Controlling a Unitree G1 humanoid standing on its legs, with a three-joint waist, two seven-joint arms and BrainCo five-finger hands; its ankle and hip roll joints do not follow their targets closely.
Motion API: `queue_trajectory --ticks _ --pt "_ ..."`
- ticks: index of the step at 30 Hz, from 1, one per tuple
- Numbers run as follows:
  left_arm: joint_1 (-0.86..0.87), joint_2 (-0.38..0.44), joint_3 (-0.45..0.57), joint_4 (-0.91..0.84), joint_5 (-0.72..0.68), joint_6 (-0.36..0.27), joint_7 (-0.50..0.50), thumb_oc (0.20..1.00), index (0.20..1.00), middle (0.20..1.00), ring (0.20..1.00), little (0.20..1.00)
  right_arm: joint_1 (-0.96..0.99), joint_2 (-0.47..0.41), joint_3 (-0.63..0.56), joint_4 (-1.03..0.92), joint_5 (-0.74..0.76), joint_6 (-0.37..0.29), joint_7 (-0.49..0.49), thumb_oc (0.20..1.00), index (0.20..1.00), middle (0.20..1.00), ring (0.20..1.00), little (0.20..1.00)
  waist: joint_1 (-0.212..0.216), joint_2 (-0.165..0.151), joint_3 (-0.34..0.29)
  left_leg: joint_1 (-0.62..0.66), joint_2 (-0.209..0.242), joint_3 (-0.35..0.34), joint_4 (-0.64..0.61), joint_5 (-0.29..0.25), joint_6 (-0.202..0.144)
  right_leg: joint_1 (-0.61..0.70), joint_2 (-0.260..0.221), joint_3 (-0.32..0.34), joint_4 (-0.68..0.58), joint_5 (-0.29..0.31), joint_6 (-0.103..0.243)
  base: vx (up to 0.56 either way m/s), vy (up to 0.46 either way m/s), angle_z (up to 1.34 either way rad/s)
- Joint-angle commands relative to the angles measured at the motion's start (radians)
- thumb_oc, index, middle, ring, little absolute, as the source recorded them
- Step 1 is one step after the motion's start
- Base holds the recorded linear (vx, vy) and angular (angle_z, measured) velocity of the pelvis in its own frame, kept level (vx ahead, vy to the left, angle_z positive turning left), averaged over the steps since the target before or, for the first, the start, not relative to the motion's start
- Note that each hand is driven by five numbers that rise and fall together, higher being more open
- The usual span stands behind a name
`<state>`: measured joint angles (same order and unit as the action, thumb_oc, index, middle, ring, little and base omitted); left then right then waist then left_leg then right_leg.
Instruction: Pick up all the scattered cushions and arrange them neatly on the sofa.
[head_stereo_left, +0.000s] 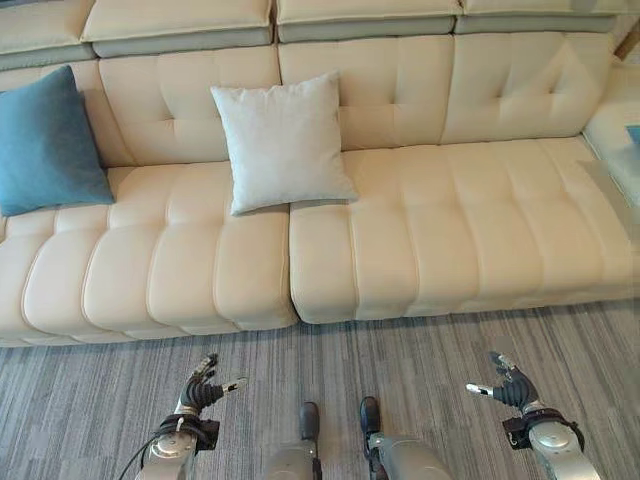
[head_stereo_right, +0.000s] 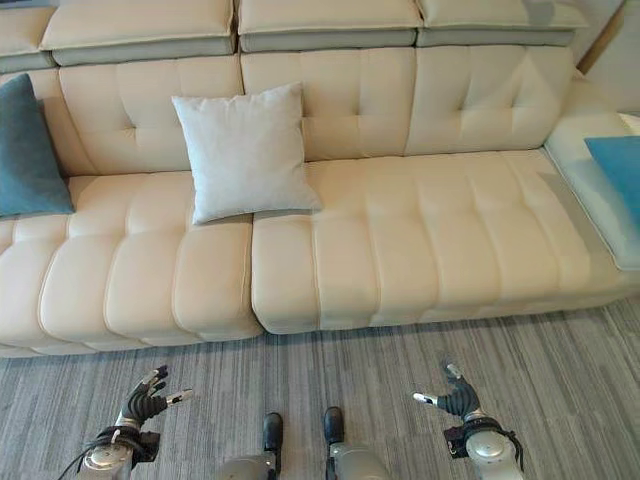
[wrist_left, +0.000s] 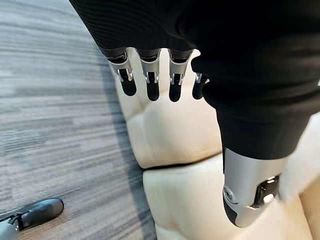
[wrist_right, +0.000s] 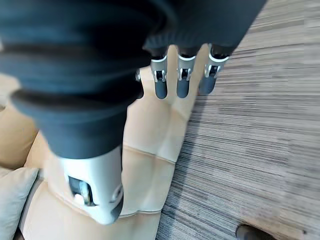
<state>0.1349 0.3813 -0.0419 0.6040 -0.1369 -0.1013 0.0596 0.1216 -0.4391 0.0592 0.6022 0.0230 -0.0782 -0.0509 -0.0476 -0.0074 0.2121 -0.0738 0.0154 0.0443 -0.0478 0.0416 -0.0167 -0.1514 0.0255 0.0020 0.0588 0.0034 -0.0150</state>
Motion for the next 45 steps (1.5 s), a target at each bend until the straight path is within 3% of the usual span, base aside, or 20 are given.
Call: queue_trajectory --ticks 1,7,9,10,12,15,17,18,19,20,21,25,27,28,29,33,38,40,41,45 --pt "0.030 0.037 -0.013 -0.011 0.024 -0.019 -0.015 1.000 1.000 1.000 1.000 1.000 0.028 0.004 -0.010 -0.032 0.041 -0.013 0.001 1.000 1.000 1.000 1.000 1.000 -0.021 -0.044 -0.073 -0.041 -0.039 0.022 0.054 -0.055 -0.015 0.067 -0.037 0.004 -0.018 -0.046 0.111 0.03 0.075 -0.54" --pt "0.017 0.042 -0.015 -0.013 0.036 -0.006 -0.006 1.000 1.000 1.000 1.000 1.000 -0.005 0.043 -0.025 -0.020 0.108 -0.006 -0.012 1.000 1.000 1.000 1.000 1.000 -0.034 -0.056 -0.052 -0.011 -0.019 0.127 0.075 -0.090 0.009 0.025 -0.018 0.065 0.054 -0.033 0.126 -0.01 0.058 -0.79" --pt "0.014 0.050 0.000 -0.043 0.020 -0.005 0.011 1.000 1.000 1.000 1.000 1.000 -0.037 0.071 -0.034 -0.027 0.148 -0.006 -0.031 1.000 1.000 1.000 1.000 1.000 -0.015 -0.058 -0.043 0.012 0.013 0.223 0.074 -0.106 0.010 -0.002 -0.063 -0.067 0.093 -0.038 0.144 0.02 -0.021 -2.66" --pt "0.028 0.049 0.010 -0.063 0.009 0.002 0.013 1.000 1.000 1.000 1.000 1.000 -0.051 0.082 -0.029 -0.034 0.149 0.002 -0.043 1.000 1.000 1.000 1.000 1.000 0.010 -0.048 -0.056 0.070 0.049 0.314 0.045 -0.121 -0.007 0.009 -0.137 -0.300 0.099 -0.062 0.141 0.15 -0.094 -3.14" --pt "0.038 0.042 0.005 -0.071 0.020 0.012 0.003 1.000 1.000 1.000 1.000 1.000 -0.054 0.084 -0.018 -0.055 0.131 0.006 -0.045 1.000 1.000 1.000 1.000 1.000 0.012 -0.044 -0.059 0.111 0.073 0.391 0.060 -0.136 -0.007 -0.019 -0.189 -0.425 0.157 -0.048 0.144 0.18 -0.146 -2.61" --pt "0.031 0.031 -0.007 -0.054 0.032 0.010 -0.005 1.000 1.000 1.000 1.000 1.000 -0.036 0.088 -0.024 -0.065 0.131 0.007 -0.041 1.000 1.000 1.000 1.000 1.000 -0.012 -0.047 -0.066 0.133 0.075 0.410 0.090 -0.167 -0.011 -0.009 -0.170 -0.370 0.124 -0.060 0.141 0.22 -0.180 -1.43" --pt "0.015 0.017 -0.039 -0.069 0.031 0.013 -0.020 1.000 1.000 1.000 1.000 1.000 -0.015 0.076 -0.040 -0.077 0.148 -0.001 -0.050 1.000 1.000 1.000 1.000 1.000 -0.041 -0.055 -0.056 0.095 0.124 0.403 0.306 -0.192 -0.026 0.042 -0.132 -0.291 0.065 -0.078 0.107 0.21 -0.259 -0.50" --pt "0.015 0.017 -0.040 -0.069 0.031 0.013 -0.020 1.000 1.000 1.000 1.000 1.000 -0.014 0.075 -0.040 -0.078 0.148 -0.001 -0.050 1.000 1.000 1.000 1.000 1.000 -0.040 -0.053 -0.056 0.090 0.131 0.402 0.319 -0.197 -0.030 0.044 -0.128 -0.292 0.062 -0.078 0.105 0.27 -0.275 -0.58" --pt "0.007 0.005 -0.050 -0.072 0.011 0.011 -0.016 1.000 1.000 1.000 1.000 1.000 -0.004 0.064 -0.042 -0.082 0.154 0.005 -0.060 1.000 1.000 1.000 1.000 1.000 -0.040 -0.057 -0.044 0.045 0.175 0.349 0.480 -0.150 -0.035 0.078 -0.099 -0.249 0.050 -0.094 0.071 0.20 -0.175 -0.32" --pt "0.006 0.004 -0.051 -0.071 0.011 0.011 -0.015 1.000 1.000 1.000 1.000 1.000 -0.004 0.063 -0.043 -0.083 0.154 0.005 -0.060 1.000 1.000 1.000 1.000 1.000 -0.040 -0.054 -0.042 0.041 0.182 0.347 0.491 -0.153 -0.038 0.080 -0.094 -0.249 0.049 -0.095 0.068 0.35 -0.224 -0.36" --pt "-0.004 -0.003 -0.069 -0.066 0.004 0.011 -0.008 1.000 1.000 1.000 1.000 1.000 -0.007 0.057 -0.041 -0.086 0.160 0.007 -0.063 1.000 1.000 1.000 1.000 1.000 -0.029 -0.060 -0.031 -0.035 0.155 0.267 0.539 -0.143 -0.028 0.115 -0.083 -0.216 0.034 -0.106 0.052 0.15 -0.068 -0.38" --pt "0.003 -0.007 -0.081 -0.070 0.010 0.012 -0.012 1.000 1.000 1.000 1.000 1.000 -0.004 0.054 -0.038 -0.097 0.157 0.004 -0.058 1.000 1.000 1.000 1.000 1.000 -0.001 -0.077 -0.026 -0.146 0.071 0.198 0.444 -0.144 0.006 0.144 -0.085 -0.169 0.007 -0.100 0.059 0.21 -0.036 -0.50" --pt "0.008 -0.007 -0.080 -0.073 0.018 0.018 -0.014 1.000 1.000 1.000 1.000 1.000 -0.005 0.049 -0.033 -0.088 0.152 0.001 -0.070 1.000 1.000 1.000 1.000 1.000 0.031 -0.063 -0.019 -0.234 0.033 0.135 0.301 -0.031 -0.021 0.192 -0.052 -0.138 -0.007 -0.124 0.060 0.38 -0.018 -0.62" --pt "0.008 -0.006 -0.080 -0.073 0.018 0.018 -0.014 1.000 1.000 1.000 1.000 1.000 -0.005 0.049 -0.033 -0.088 0.152 0.001 -0.070 1.000 1.000 1.000 1.000 1.000 0.031 -0.064 -0.018 -0.232 0.032 0.135 0.298 -0.029 -0.021 0.193 -0.053 -0.138 -0.007 -0.124 0.061 0.49 0.024 -0.47" --pt "0.013 -0.008 -0.077 -0.080 0.018 0.021 -0.014 1.000 1.000 1.000 1.000 1.000 -0.005 0.049 -0.030 -0.081 0.144 0.002 -0.073 1.000 1.000 1.000 1.000 1.000 0.050 -0.053 -0.018 -0.253 0.009 0.092 0.174 0.017 -0.039 0.226 -0.035 -0.113 -0.015 -0.147 0.067 0.42 0.050 -0.49" --pt "0.025 -0.012 -0.065 -0.090 0.016 0.022 -0.010 1.000 1.000 1.000 1.000 1.000 -0.008 0.044 -0.021 -0.072 0.131 0.003 -0.073 1.000 1.000 1.000 1.000 1.000 0.077 -0.044 -0.031 -0.312 0.003 0.065 0.087 0.056 -0.048 0.284 -0.017 -0.060 -0.021 -0.187 0.076 0.40 0.073 -0.59" --pt "0.044 0.000 -0.054 -0.082 0.024 0.027 -0.017 1.000 1.000 1.000 1.000 1.000 0.005 0.055 -0.020 -0.083 0.113 0.010 -0.049 1.000 1.000 1.000 1.000 1.000 0.103 -0.061 -0.058 -0.310 0.006 0.076 0.156 0.089 -0.021 0.334 -0.041 -0.006 0.040 -0.213 0.095 0.56 0.169 -0.65" --pt "0.040 0.008 -0.055 -0.075 0.031 0.029 -0.022 1.000 1.000 1.000 1.000 1.000 0.005 0.068 -0.018 -0.086 0.112 0.011 -0.039 1.000 1.000 1.000 1.000 1.000 0.099 -0.087 -0.061 -0.297 -0.013 0.092 0.209 0.051 -0.004 0.308 -0.075 -0.004 0.149 -0.148 0.132 0.47 0.181 -0.28" --pt "0.039 0.021 -0.051 -0.090 0.024 0.028 -0.020 1.000 1.000 1.000 1.000 1.000 -0.012 0.076 0.001 -0.093 0.106 0.007 -0.034 1.000 1.000 1.000 1.000 1.000 0.100 -0.100 -0.051 -0.269 -0.020 0.117 0.239 -0.014 0.029 0.235 -0.109 -0.004 0.317 -0.017 0.173 0.41 0.189 -0.21" --pt "0.036 0.031 -0.047 -0.100 0.018 0.029 -0.008 1.000 1.000 1.000 1.000 1.000 -0.043 0.086 0.021 -0.104 0.092 0.007 -0.034 1.000 1.000 1.000 1.000 1.000 0.110 -0.079 -0.033 -0.195 -0.006 0.148 0.260 -0.091 0.072 0.125 -0.166 -0.055 0.498 0.097 0.186 0.35 0.192 -0.41"
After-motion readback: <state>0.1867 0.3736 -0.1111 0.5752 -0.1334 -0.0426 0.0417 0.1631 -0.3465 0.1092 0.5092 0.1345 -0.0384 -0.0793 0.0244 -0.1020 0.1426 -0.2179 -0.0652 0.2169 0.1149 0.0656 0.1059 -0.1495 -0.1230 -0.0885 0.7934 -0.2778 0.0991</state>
